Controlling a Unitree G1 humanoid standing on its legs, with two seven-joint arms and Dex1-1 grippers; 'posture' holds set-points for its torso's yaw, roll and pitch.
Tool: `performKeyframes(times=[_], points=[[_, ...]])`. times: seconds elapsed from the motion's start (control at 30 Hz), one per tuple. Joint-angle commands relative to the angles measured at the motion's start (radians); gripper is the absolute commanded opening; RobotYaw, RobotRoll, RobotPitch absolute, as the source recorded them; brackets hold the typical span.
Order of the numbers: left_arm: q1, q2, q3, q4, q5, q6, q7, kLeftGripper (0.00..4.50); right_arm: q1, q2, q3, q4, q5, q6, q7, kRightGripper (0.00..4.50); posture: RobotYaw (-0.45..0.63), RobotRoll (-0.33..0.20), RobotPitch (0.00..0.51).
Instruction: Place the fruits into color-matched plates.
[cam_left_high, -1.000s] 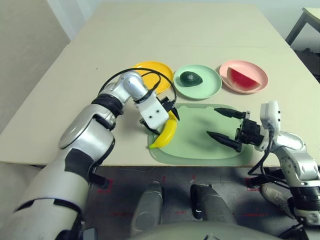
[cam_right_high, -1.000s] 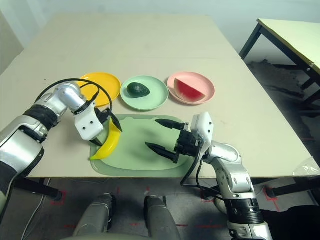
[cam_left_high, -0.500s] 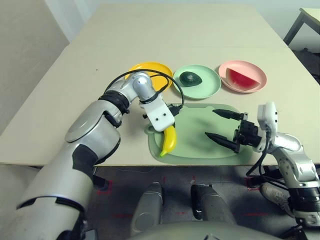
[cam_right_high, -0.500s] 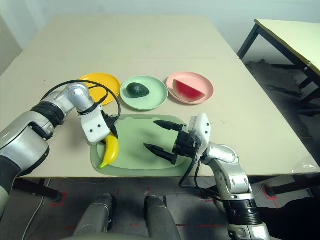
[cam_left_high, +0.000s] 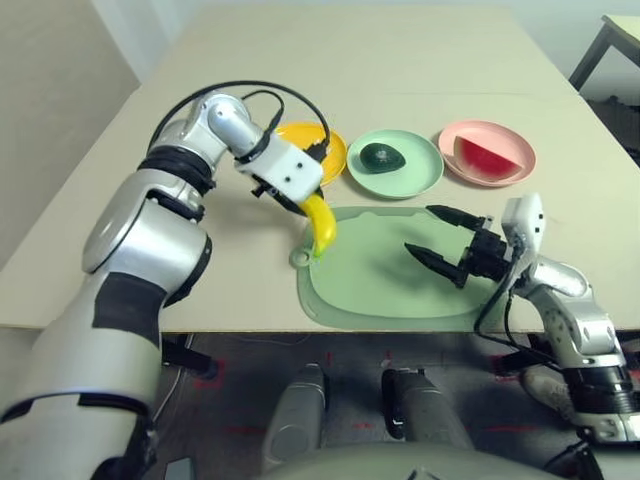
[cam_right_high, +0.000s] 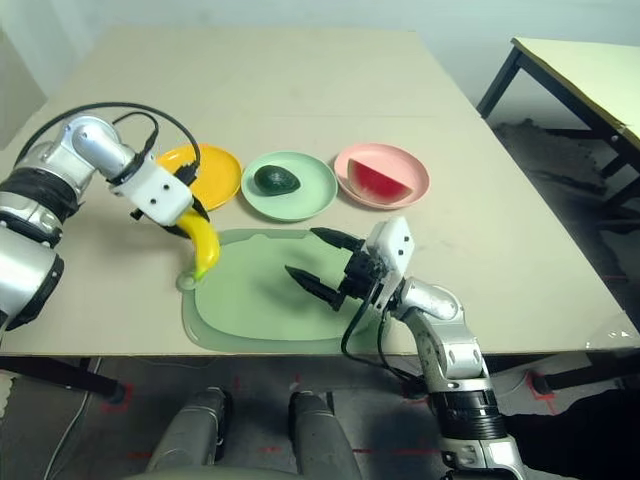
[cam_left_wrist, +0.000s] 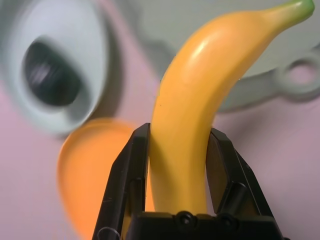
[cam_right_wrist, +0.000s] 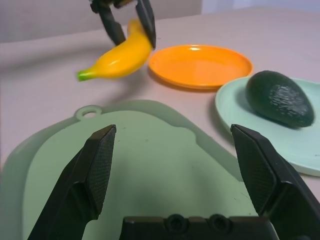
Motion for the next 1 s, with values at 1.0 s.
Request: performKeyframes(times=[1.0], points=[[0.089, -0.079, 0.047, 0.078, 0.411, 0.414, 0.747, 2.96, 0.134, -0.003, 0.012, -0.149, -0.004, 0.059, -0.103, 4.5, -0.04, 0.0, 0.161]])
